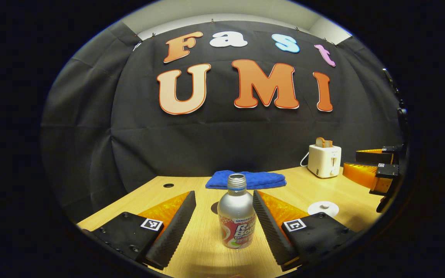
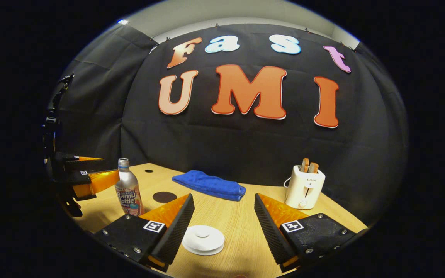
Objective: Open the teacup lid with one hand, grasp the water bottle and pour water into the teacup with the other hand; after pouring, place the water bottle on the coaster and then close the teacup lid.
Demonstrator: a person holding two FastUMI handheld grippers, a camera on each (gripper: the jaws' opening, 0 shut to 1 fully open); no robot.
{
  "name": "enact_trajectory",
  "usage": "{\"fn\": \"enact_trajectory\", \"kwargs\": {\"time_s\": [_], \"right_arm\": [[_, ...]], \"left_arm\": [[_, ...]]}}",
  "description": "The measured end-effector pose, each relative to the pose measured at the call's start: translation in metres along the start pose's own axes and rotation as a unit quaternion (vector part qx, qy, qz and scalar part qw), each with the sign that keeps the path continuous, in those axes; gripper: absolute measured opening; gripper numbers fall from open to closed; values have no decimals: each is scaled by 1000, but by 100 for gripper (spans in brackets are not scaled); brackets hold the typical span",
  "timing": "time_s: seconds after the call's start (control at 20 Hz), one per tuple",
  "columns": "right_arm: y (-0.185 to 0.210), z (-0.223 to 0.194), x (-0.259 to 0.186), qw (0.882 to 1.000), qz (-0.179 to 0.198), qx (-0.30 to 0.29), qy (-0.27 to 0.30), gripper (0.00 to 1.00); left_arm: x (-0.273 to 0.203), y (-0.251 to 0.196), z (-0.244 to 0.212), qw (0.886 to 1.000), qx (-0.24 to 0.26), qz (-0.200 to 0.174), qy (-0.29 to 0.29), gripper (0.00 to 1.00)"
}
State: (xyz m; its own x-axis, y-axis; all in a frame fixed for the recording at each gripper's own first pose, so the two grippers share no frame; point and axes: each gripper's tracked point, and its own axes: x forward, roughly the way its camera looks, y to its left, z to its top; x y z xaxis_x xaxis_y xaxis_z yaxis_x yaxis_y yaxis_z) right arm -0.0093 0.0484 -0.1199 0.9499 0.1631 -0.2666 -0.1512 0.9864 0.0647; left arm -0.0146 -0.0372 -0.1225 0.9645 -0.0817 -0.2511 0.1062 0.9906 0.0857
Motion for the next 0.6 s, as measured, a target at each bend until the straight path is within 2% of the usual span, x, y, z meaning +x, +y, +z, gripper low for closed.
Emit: {"fn": "enact_trajectory", "kwargs": {"time_s": [0.35, 0.6], "right_arm": [[19, -54, 16, 996, 23, -13, 80, 90], [35, -84, 24, 990, 51, -13, 127, 77]], "left_arm": [[8, -7, -25, 999, -11, -14, 30, 98], [17, -13, -43, 999, -9, -19, 49, 98]]}}
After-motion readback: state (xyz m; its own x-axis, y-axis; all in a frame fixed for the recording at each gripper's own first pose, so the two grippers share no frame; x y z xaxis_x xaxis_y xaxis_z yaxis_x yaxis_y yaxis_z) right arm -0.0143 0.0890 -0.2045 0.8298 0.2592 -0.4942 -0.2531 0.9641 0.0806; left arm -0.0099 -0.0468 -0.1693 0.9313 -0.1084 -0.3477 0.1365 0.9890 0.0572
